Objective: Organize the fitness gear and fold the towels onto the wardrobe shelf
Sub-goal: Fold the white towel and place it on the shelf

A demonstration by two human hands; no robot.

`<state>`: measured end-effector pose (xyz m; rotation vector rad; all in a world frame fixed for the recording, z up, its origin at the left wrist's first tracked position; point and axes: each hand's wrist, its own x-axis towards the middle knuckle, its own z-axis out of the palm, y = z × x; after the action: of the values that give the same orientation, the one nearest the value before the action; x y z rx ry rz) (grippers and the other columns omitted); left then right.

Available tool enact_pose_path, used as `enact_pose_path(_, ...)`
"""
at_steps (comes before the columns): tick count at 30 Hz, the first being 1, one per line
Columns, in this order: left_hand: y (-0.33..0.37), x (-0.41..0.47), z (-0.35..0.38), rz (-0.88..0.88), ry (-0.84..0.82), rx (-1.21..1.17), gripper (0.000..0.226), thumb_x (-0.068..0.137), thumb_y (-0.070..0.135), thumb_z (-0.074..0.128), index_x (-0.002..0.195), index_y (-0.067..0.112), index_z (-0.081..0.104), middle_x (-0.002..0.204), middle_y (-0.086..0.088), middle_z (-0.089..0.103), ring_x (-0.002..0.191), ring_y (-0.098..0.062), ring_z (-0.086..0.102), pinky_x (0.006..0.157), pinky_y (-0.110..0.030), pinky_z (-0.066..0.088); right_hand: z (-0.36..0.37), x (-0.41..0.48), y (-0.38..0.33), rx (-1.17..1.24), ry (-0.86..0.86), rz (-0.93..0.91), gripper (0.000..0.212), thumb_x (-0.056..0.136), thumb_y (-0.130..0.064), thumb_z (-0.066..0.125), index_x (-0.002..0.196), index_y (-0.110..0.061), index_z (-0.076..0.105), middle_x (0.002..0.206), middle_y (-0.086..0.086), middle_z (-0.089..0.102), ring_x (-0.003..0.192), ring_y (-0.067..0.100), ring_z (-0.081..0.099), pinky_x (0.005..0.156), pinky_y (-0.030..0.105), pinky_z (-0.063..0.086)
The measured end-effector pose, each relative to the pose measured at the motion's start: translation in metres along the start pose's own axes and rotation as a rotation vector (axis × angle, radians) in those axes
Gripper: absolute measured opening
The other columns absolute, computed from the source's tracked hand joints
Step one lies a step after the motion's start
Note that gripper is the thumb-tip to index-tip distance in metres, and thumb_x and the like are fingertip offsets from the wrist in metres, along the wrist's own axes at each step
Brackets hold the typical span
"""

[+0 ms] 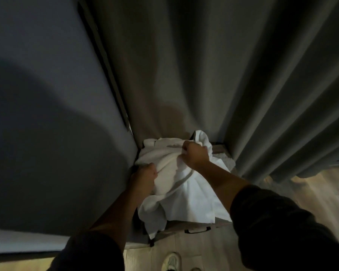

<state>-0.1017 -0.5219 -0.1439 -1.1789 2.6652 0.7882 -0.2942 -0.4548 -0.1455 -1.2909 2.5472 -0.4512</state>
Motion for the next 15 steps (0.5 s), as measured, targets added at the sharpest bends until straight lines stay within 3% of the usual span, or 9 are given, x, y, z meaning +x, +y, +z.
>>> enact_pose_path(2, 0.006, 0.001, -0.006, 0.026, 0.035, -0.013, 0.017, 0.098, 0.018, 0.050, 0.082, 0.015, 0.045, 0.103, -0.016, 0.063, 0.098, -0.030, 0.060, 0.078, -0.033, 0.044, -0.018, -0.006, -0.004, -0.067, 0.060, -0.095, 0.018, 0.091, -0.026, 0.053, 0.096, -0.014, 0.065, 0.096, 0.006, 0.067, 0.098, 0.026, 0.059, 0.097, 0.036, 0.034)
enact_pose_path(4, 0.012, 0.008, -0.018, 0.072, 0.113, -0.078, 0.010, 0.095, 0.015, 0.052, 0.104, 0.012, 0.056, 0.116, -0.011, 0.059, 0.107, -0.029, 0.057, 0.083, -0.029, 0.038, -0.041, -0.013, -0.009, 0.065, 0.104, -0.227, 0.009, 0.088, -0.019, 0.059, 0.083, -0.012, 0.061, 0.085, 0.009, 0.064, 0.088, 0.028, 0.058, 0.087, 0.034, 0.037)
enact_pose_path(6, 0.021, 0.025, -0.038, 0.132, 0.154, -0.112, 0.043, 0.093, 0.011, 0.053, 0.135, 0.013, 0.048, 0.137, -0.009, 0.049, 0.124, -0.029, 0.048, 0.102, -0.032, 0.036, -0.071, -0.017, -0.016, 0.213, 0.151, -0.357, 0.015, 0.083, -0.006, 0.066, 0.073, -0.010, 0.055, 0.076, 0.015, 0.059, 0.076, 0.029, 0.055, 0.070, 0.030, 0.032)
enact_pose_path(8, 0.038, 0.039, -0.061, 0.232, 0.094, -0.121, 0.059, 0.092, 0.009, 0.056, 0.147, 0.014, 0.036, 0.147, -0.010, 0.042, 0.134, -0.029, 0.041, 0.112, -0.040, 0.033, -0.101, -0.016, -0.024, 0.291, 0.212, -0.426, 0.017, 0.080, 0.001, 0.068, 0.070, -0.005, 0.055, 0.070, 0.015, 0.056, 0.068, 0.024, 0.049, 0.064, 0.028, 0.027)
enact_pose_path(10, 0.055, 0.047, -0.079, 0.288, 0.044, -0.208, 0.057, 0.092, 0.013, 0.060, 0.145, 0.009, 0.039, 0.143, -0.015, 0.048, 0.132, -0.030, 0.045, 0.109, -0.043, 0.037, -0.127, -0.015, -0.031, 0.365, 0.261, -0.417, 0.027, 0.080, 0.002, 0.067, 0.068, -0.014, 0.048, 0.062, 0.001, 0.049, 0.061, 0.018, 0.044, 0.058, 0.029, 0.028)
enact_pose_path(12, 0.064, 0.052, -0.093, 0.260, 0.075, -0.344, 0.050, 0.091, 0.019, 0.066, 0.135, 0.005, 0.048, 0.135, -0.015, 0.056, 0.124, -0.028, 0.053, 0.103, -0.038, 0.043, -0.150, -0.015, -0.035, 0.443, 0.327, -0.378, 0.042, 0.079, 0.003, 0.064, 0.064, -0.025, 0.037, 0.058, -0.009, 0.040, 0.055, 0.010, 0.037, 0.054, 0.026, 0.027)
enact_pose_path(15, 0.066, 0.055, -0.109, 0.174, 0.123, -0.320, 0.049, 0.087, 0.024, 0.072, 0.128, 0.002, 0.055, 0.126, -0.015, 0.061, 0.116, -0.030, 0.058, 0.094, -0.033, 0.046, -0.176, -0.014, -0.030, 0.514, 0.482, -0.280, 0.045, 0.080, 0.003, 0.063, 0.062, -0.027, 0.035, 0.057, -0.004, 0.042, 0.056, 0.012, 0.038, 0.055, 0.032, 0.031)
